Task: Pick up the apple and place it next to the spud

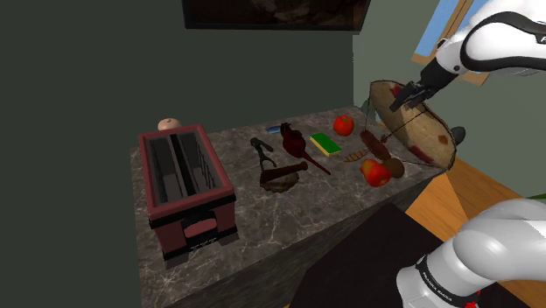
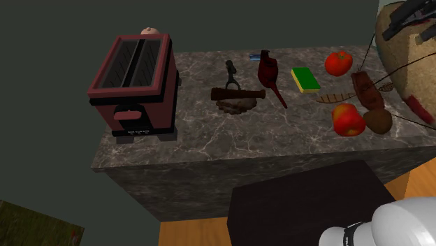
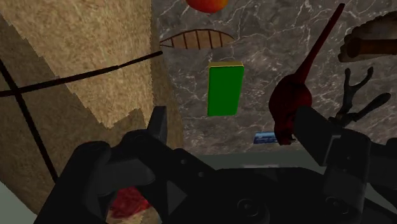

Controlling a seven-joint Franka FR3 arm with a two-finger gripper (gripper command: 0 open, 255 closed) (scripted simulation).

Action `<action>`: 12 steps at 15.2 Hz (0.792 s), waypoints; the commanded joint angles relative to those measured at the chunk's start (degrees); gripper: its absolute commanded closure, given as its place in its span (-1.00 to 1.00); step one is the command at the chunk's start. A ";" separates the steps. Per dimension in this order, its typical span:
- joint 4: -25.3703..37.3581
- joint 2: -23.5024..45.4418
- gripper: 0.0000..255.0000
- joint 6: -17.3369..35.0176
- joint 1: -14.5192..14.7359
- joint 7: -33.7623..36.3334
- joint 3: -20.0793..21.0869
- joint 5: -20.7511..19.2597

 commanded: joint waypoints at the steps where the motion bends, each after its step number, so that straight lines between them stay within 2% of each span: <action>1: -1.04 -4.41 -1.00 -1.75 -2.56 4.15 5.25 -3.95; 2: -1.41 -6.54 -1.00 -2.85 -3.58 6.03 7.92 -5.56; 3: -1.51 -7.21 -1.00 -3.22 -3.90 6.60 8.80 -6.03; 10: -5.72 -4.91 -1.00 3.33 -4.25 6.83 7.87 -6.85; 12: -5.72 -4.91 -1.00 3.33 -4.25 6.83 7.87 -6.85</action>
